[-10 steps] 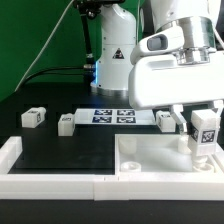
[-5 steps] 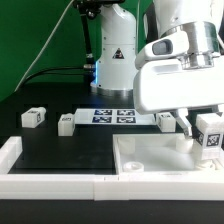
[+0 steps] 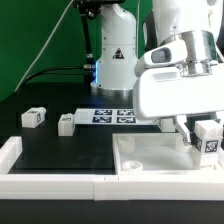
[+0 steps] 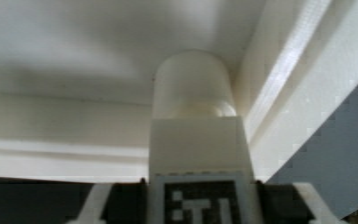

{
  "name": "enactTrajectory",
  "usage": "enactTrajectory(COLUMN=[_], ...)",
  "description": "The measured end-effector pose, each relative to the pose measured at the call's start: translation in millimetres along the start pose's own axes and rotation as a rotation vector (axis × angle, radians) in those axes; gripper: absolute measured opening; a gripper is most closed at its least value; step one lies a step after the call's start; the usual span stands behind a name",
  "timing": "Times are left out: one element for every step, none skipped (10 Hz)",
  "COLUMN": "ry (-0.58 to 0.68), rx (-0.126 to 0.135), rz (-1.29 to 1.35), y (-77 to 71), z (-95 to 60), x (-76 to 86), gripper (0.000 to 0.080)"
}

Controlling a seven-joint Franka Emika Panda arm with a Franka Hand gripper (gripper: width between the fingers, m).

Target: Assemble one leg

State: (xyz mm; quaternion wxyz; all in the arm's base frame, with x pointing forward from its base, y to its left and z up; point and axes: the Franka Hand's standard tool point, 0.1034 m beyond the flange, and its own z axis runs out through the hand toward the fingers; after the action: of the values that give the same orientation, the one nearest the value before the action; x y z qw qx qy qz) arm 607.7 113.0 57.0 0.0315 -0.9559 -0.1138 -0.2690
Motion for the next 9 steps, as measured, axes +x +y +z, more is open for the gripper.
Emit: enactTrajectory(ry=[-0.001, -0.001, -0.002, -0.002, -0.002, -0.002, -0.002, -0.008, -0.007], rx=[0.000, 0.000, 0.000, 0.000, 0.000, 0.000, 0.001, 0.003, 0.001], rz=[0.001, 0.001, 0.001, 0.001, 0.001, 0.001, 0.002, 0.005, 0.005], y=[-0.2, -0.1, -0.1, -0.1, -0.1, -0.1, -0.3, -1.3, 1.0], z=[0.1, 0.1, 0.3, 0.4, 0.4, 0.4, -0.7, -9.2, -16.1], x=[0.0, 0.1, -0.2, -0.3, -0.4, -0.5, 0.6, 5.9, 11.2], gripper=[0.0387, 0.0566, 0.0566, 0.0632, 0.0644, 0.0644, 0.0649, 0.0649, 0.0649])
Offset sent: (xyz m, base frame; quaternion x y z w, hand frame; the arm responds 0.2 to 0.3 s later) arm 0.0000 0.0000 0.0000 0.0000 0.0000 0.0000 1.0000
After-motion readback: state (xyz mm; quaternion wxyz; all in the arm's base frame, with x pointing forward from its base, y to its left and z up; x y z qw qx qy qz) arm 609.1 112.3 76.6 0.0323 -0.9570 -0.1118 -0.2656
